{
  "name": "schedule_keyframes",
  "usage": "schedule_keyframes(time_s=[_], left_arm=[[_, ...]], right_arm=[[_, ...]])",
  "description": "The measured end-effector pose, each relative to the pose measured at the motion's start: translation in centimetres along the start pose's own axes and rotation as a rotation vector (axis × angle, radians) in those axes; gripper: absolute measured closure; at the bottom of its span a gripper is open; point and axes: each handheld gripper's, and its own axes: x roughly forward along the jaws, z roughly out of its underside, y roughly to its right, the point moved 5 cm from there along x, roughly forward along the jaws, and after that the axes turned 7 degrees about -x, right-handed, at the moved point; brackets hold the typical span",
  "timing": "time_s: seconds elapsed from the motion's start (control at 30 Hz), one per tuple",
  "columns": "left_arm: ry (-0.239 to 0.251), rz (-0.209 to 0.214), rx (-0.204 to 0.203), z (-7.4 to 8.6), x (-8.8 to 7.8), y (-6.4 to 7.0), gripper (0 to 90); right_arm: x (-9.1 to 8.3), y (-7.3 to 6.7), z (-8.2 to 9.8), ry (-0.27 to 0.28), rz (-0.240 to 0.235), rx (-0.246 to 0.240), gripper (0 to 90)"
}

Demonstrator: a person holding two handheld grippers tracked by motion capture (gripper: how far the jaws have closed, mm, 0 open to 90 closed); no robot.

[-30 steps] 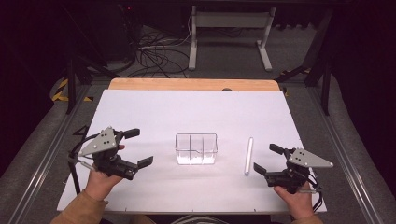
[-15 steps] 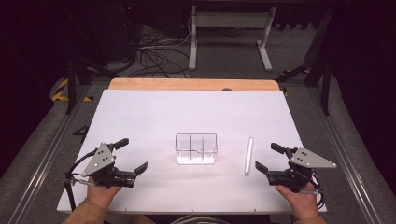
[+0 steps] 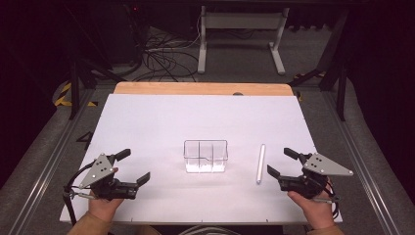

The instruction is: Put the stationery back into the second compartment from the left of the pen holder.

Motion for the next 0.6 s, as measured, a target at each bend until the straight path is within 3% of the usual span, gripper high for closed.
schedule_keyframes(time_s=[0.13,0.2,0.37,0.6], left_arm=[[0.009,-0.015,0.001,0.0,-0.3,-0.2,0.9],[0.003,-0.023,0.000,0.0,-0.3,-0.3,1.1],[-0.003,-0.034,-0.011,0.2,-0.5,-0.5,1.4],[0.004,-0.039,0.008,0.3,-0.6,-0.3,1.4]], right_arm=[[0.4,0.1,-0.3,-0.052,-0.021,0.019,15.9],[0.6,0.2,-0.7,-0.053,0.008,0.004,15.8],[1.2,0.6,-1.8,-0.075,0.083,0.019,11.2],[2.3,0.9,-2.9,-0.142,0.065,0.002,11.3]])
